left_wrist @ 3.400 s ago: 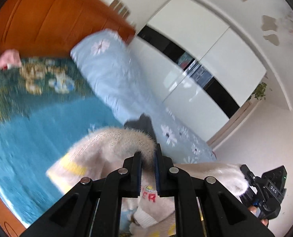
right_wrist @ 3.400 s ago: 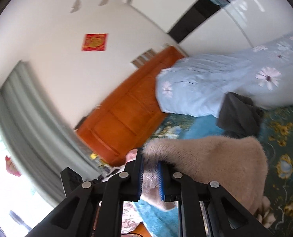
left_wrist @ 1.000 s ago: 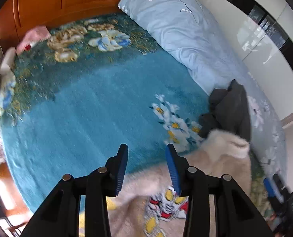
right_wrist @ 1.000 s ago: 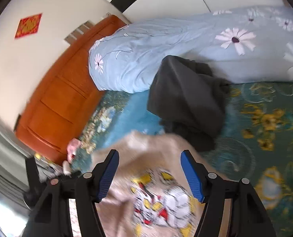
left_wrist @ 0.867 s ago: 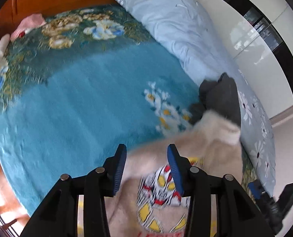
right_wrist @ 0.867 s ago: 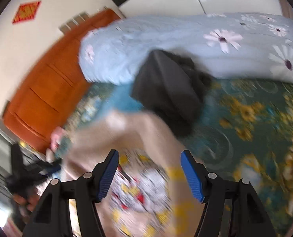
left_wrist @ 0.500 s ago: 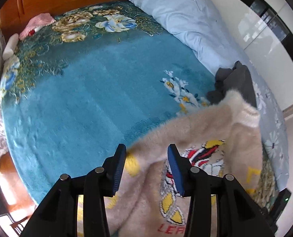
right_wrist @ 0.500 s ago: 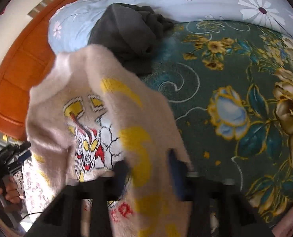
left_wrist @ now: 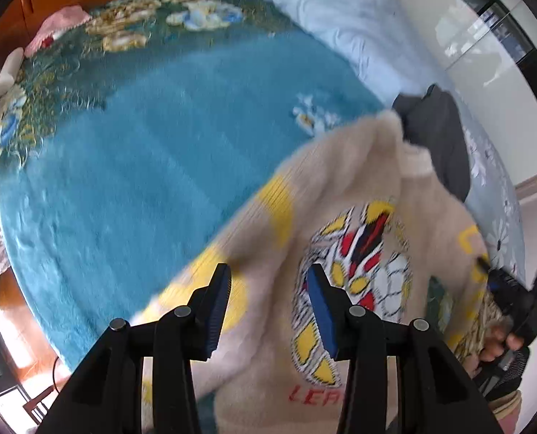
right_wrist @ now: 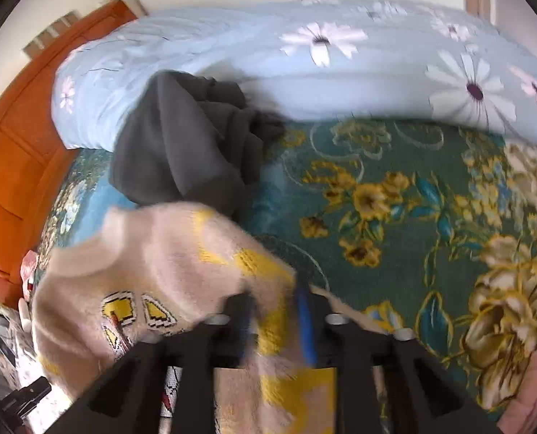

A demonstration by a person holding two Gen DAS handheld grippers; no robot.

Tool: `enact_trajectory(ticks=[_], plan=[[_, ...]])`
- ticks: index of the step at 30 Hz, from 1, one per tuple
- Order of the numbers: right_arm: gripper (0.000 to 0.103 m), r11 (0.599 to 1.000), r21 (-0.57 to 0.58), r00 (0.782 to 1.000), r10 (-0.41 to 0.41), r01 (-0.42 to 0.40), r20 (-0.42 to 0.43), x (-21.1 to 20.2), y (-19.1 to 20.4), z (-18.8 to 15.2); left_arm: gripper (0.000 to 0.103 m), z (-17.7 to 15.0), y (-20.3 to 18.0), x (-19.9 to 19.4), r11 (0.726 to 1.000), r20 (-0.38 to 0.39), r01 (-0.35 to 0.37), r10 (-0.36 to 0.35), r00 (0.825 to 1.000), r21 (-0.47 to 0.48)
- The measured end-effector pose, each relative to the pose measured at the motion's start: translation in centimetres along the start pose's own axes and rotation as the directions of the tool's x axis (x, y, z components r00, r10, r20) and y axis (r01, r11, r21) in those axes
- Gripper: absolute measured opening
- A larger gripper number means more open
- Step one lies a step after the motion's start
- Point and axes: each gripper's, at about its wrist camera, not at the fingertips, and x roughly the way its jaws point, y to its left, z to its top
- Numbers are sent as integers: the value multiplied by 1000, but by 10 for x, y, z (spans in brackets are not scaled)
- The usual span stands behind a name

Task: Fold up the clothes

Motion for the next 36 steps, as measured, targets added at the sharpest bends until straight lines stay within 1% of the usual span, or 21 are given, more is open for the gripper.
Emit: enact_trajectory(ticks=[1,4,6,7,8,9,11,13,16,20,21,22,23,24,25,27,28,29,32,34,36], plan=[[53,1000,-6,999,-8,8,37,-9,1,-1,45,-2,1,5,1000,-15,-11,11,1000,7],[54,999,-29,990,-23,27,138,-41,3,-6,45,-8,1,18,998,-51,-49,51,997,27],[55,998,-68,986,27,-16,165,-63,5,-16,45,-8,5,24,997,-55,-73,74,996,22],[55,994,-97,986,60,-46,157,-68,8,-22,45,-7,7,28,997,-60,-77,77,995,12],[55,988,-128,985,106,-88,134,-72,12,-30,45,-5,9,31,998,-69,-70,69,995,-7],[56,975,-161,982,169,-154,86,-73,18,-41,45,-4,11,34,998,-77,-59,56,995,-27],[56,944,-183,961,273,-275,-41,-62,27,-65,45,-6,12,36,998,-85,-16,11,996,-62],[56,927,-169,939,311,-334,-147,-42,34,-88,45,-10,6,36,999,-84,2,-6,996,-52],[56,941,-158,940,264,-301,-215,-12,41,-105,45,-17,-7,33,1000,-75,23,-23,997,-5],[56,956,-146,931,201,-255,-305,28,50,-128,45,-22,-19,30,999,-75,34,-31,997,42],[56,962,-139,931,183,-236,-316,35,48,-130,45,-23,-21,29,998,-77,34,-30,997,49],[56,970,-125,938,160,-207,-309,38,39,-126,45,-24,-21,29,998,-79,39,-35,996,54],[55,977,-106,944,144,-182,-298,38,30,-122,45,-25,-22,29,997,-80,44,-39,996,60],[55,984,-92,955,124,-154,-271,32,20,-115,45,-27,-22,28,997,-82,49,-43,996,66],[55,990,-94,972,77,-100,-223,24,10,-105,45,-28,-23,29,996,-85,52,-46,995,70],[56,996,-84,992,-34,24,-121,6,-12,-84,45,-31,-23,33,996,-99,48,-41,994,70],[56,990,-60,990,-128,124,-55,-5,-26,-73,45,-32,-24,36,996,-104,48,-41,994,69],[56,982,-29,982,-188,188,-10,-15,-38,-64,45,-33,-25,38,996,-110,49,-41,993,68],[56,979,59,979,-200,198,35,-33,-59,-47,45,-37,-29,42,996,-126,50,-41,991,68],[56,981,26,980,-193,192,54,-39,-51,-48,45,-37,-33,41,995,-130,73,-64,989,62],[56,987,-23,986,-156,157,55,-42,-39,-60,45,-37,-38,36,992,-125,111,-103,987,57]])
